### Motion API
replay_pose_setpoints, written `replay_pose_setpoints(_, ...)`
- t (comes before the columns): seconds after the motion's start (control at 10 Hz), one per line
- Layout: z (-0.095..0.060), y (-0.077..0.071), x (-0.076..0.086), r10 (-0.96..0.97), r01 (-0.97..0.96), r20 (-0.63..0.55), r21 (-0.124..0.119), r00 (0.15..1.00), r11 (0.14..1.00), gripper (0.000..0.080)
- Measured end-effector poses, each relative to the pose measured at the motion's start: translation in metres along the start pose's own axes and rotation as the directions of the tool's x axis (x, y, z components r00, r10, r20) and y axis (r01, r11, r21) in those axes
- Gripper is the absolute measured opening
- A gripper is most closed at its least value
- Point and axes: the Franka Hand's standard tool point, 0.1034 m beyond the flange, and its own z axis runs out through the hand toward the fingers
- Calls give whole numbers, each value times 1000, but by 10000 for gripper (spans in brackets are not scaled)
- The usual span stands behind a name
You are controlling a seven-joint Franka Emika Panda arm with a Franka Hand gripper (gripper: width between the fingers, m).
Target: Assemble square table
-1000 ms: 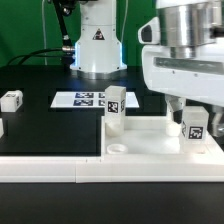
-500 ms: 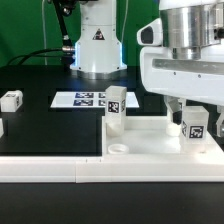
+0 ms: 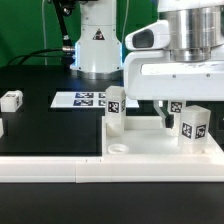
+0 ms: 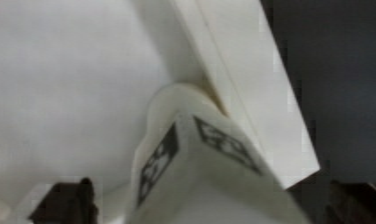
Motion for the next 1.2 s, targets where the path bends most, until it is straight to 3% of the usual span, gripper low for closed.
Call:
replay_pose_setpoints(0.3, 0, 2, 3, -165, 165, -13, -3, 986, 986, 649)
replay_pose_setpoints(0.4, 0, 2, 2, -296, 296, -13, -18, 955, 955, 649)
replay_pose_setpoints(0.5, -5, -6, -2, -519, 518, -9, -41, 855, 854, 649)
replay_pose_setpoints(0.6, -9, -14, -4, -649, 648, -20, -47, 760, 760, 649)
replay_pose_setpoints(0.7, -8, -14, -6, -703, 701, -20, -54, 711, 711, 649)
replay_pose_setpoints(0.9, -8, -12, -5, -673, 671, -20, -54, 739, 739, 649)
replay_pose_setpoints(1.0, -7, -12, -5, -673, 671, -20, -54, 739, 739, 516)
replay_pose_setpoints(1.1, -7, -11, -4, -632, 630, -24, -53, 775, 775, 516)
replay_pose_setpoints(1.2, -8, -8, -1, -569, 567, -29, -55, 822, 822, 376)
